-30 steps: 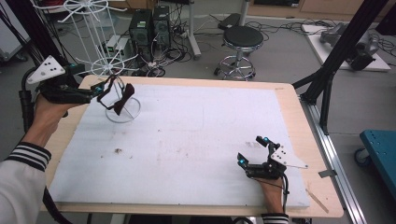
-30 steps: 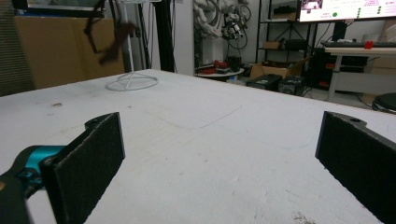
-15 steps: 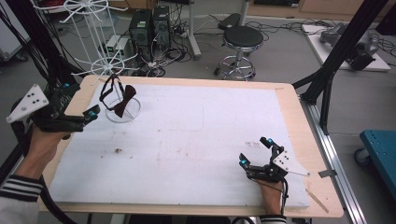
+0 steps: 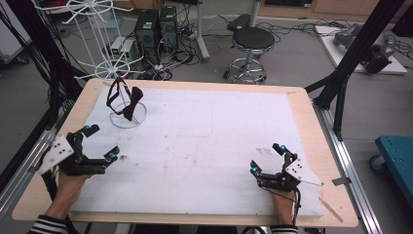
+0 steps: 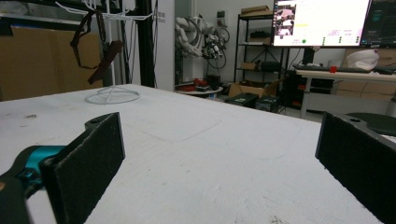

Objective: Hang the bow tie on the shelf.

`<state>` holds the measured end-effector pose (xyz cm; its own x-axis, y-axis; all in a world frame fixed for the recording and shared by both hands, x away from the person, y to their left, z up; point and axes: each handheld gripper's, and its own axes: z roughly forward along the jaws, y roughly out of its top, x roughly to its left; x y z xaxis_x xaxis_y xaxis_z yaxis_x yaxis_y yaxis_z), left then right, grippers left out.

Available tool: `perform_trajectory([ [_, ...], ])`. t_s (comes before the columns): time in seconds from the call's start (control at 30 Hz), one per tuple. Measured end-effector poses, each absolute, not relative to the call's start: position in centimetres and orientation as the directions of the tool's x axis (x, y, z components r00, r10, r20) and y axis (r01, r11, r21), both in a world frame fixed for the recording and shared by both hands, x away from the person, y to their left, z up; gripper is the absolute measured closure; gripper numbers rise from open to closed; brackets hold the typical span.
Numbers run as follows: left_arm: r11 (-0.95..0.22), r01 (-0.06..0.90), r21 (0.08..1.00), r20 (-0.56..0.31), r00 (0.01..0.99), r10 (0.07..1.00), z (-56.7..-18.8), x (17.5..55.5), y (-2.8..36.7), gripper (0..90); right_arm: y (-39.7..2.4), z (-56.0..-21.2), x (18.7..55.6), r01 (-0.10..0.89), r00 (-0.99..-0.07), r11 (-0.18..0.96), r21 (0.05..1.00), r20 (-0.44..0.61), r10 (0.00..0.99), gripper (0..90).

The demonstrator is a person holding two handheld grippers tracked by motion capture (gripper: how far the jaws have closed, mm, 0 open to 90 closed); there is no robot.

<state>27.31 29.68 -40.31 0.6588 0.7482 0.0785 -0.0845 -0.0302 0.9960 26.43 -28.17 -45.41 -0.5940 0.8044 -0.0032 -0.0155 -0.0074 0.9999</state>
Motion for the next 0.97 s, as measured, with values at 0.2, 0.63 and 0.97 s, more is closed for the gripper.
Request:
perform_trajectory([
  [0.2, -0.016, -0.055, 0.998, 0.049, 0.661, 0.748, -42.6, 26.6, 29.0, 1.7, -28.1, -45.4, 26.4, -0.020, -0.589, 0.005, 1.000, -0.015, 0.808, 0.6],
  [0.63, -0.018, -0.052, 0.999, 0.046, 0.633, 0.772, -45.2, 26.3, 29.5, 1.7, -27.9, -45.4, 26.3, -0.030, -0.590, 0.018, 0.999, -0.032, 0.807, 0.6],
  [0.97, 0.023, -0.043, 0.999, 0.008, 0.612, 0.791, -45.5, 26.4, 29.6, 1.7, -27.8, -45.4, 26.3, -0.035, -0.588, 0.023, 0.999, -0.040, 0.808, 0.6],
])
